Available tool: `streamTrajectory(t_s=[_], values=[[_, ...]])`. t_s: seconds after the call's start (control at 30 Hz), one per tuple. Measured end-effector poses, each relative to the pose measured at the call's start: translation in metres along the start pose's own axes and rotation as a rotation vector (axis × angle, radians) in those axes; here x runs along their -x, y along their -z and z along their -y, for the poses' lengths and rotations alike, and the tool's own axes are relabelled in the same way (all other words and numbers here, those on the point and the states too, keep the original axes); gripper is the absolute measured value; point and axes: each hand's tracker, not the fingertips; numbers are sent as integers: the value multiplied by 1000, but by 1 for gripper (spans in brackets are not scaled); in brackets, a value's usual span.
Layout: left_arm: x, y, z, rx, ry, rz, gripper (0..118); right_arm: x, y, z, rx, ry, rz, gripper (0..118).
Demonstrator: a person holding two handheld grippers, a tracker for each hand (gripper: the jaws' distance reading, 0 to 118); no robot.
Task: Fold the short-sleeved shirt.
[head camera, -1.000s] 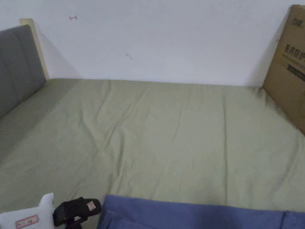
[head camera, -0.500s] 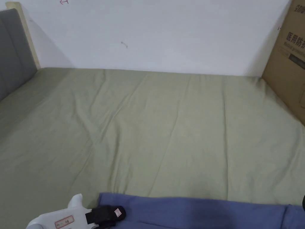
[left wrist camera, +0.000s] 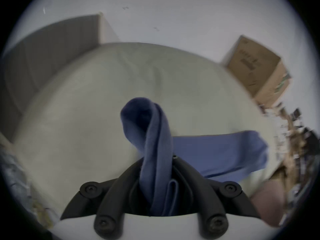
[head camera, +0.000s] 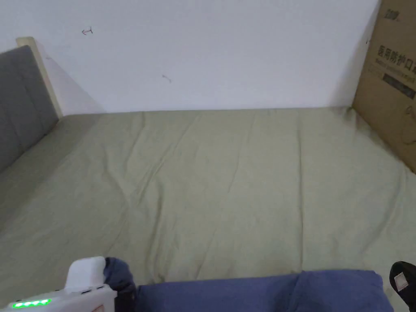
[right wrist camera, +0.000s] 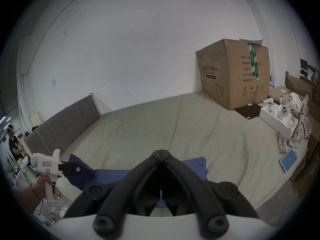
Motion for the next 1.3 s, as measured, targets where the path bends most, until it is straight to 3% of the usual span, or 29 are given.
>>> streamTrajectory(t_s=[0.1, 0.13, 0.2, 0.23, 0.27, 0.43, 0.47, 0.5, 0.53, 0.57, 0.63, 0.87, 0.93, 1.07, 1.23, 1.27, 1.3], values=[[-71, 32, -7, 56, 72, 214, 12, -11, -10, -1, -7, 19, -3, 0], [-90, 42, -5, 61, 71, 303, 26, -15, -13, -2, -6, 27, -6, 0], [-122, 60, -3, 76, 46, 417, 100, -23, -19, -2, -4, 35, 8, 0], [-133, 65, -1, 87, 38, 417, 118, -26, -21, -2, -1, 38, 14, 0], [-142, 66, 1, 87, 45, 402, 113, -31, -23, -2, 4, 42, 21, 0], [-131, 58, 7, 28, 36, 320, 110, -49, -32, -2, 13, 84, 39, 0], [-124, 56, 2, 25, 57, 262, 95, -52, -33, -2, 11, 89, 41, 0], [-121, 56, 4, 26, 77, 217, 66, -55, -33, -2, 8, 93, 44, 0], [-119, 57, 6, 24, 93, 196, 66, -57, -33, -2, 7, 97, 45, 0], [-121, 61, 9, 26, 114, 183, 54, -60, -32, -1, 9, 102, 45, 0], [-129, 71, 16, 77, 176, 148, 1, -65, -28, 1, 19, 109, 44, 0], [-180, 146, 55, 360, 269, 286, 2, -74, -19, 2, 78, 165, 60, 0], [-192, 145, 57, 351, 307, 345, 2, -74, -19, 1, 77, 169, 51, 0], [-178, 114, 41, 349, -14, 686, 2, -67, -19, -3, 74, 132, 49, 0], [-98, 64, 12, 106, -131, 619, 3, -58, -18, -5, 67, 126, 26, 0], [-75, 59, 8, 87, -158, 600, 11, -56, -17, -5, 68, 125, 22, 0], [-50, 56, 6, 81, -193, 587, 36, -54, -17, -5, 70, 122, 20, 0]])
